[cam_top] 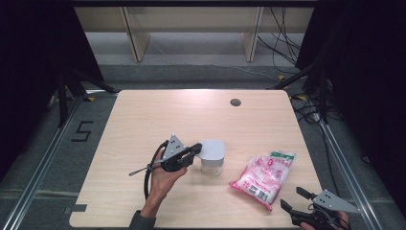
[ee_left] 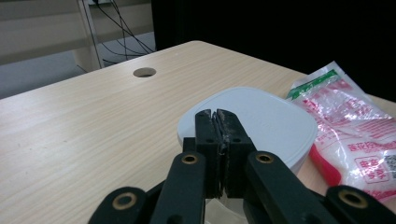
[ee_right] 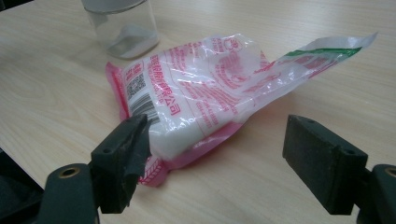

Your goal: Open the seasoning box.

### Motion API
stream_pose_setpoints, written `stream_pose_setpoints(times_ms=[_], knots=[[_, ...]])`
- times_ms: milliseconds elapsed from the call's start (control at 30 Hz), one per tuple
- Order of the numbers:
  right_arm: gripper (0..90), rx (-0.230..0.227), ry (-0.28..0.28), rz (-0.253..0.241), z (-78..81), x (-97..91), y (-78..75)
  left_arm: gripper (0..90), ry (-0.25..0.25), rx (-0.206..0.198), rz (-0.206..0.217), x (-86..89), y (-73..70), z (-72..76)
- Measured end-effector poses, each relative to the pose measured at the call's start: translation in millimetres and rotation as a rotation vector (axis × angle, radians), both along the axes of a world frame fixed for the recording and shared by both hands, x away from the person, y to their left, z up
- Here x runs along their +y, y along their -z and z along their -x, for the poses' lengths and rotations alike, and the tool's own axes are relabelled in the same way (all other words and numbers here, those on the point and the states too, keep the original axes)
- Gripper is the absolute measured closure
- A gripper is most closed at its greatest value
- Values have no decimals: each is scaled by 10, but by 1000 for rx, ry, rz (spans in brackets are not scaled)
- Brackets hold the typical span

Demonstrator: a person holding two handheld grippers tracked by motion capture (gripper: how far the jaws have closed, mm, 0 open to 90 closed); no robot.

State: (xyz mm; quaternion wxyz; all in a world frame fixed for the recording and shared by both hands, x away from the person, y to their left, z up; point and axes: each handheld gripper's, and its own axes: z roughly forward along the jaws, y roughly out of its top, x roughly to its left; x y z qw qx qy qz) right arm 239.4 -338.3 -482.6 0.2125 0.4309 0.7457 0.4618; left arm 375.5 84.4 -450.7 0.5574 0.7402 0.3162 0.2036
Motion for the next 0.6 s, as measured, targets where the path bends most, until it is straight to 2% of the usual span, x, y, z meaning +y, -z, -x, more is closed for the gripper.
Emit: stream_pose_setpoints(times_ms=[100, 167, 200, 233, 267, 300, 333, 367, 400, 467, 533, 567, 600], knots=[[257, -29, -6, 4, 10, 6, -20, 871, -1, -2, 4, -2, 4, 2], [258, -29, -5, -2, 19, 16, -23, 871, 0, -3, 4, 0, 5, 1], [257, -23, 5, -20, 45, 41, -38, 873, -8, 8, 18, -3, 12, 6], [255, -53, -11, -7, 29, 31, -43, 874, -9, 10, 23, 0, 15, 6], [255, -53, -11, -7, 29, 31, -43, 874, -2, 0, 19, 10, 16, -2], [239, -65, -16, 0, 33, 38, -54, 874, -5, 8, 29, 10, 20, 0], [186, -58, -4, -17, 47, 86, -58, 875, -7, 12, 38, 13, 26, -1], [186, -58, -4, -17, 47, 86, -58, 876, -7, 12, 38, 13, 26, -1], [155, -88, -20, -12, 28, 120, -72, 876, -2, 6, 33, 19, 26, -5], [152, -113, -19, -13, -2, 178, -103, 877, -4, 17, 38, 16, 24, -3], [152, -115, -28, -24, -15, 216, -120, 876, -6, 17, 37, 15, 23, -2], [158, -130, -57, -11, -49, 245, -138, 877, -4, 17, 36, 16, 22, -3], [205, -111, -57, -4, -64, 354, -167, 877, -3, 17, 36, 17, 23, -4]])
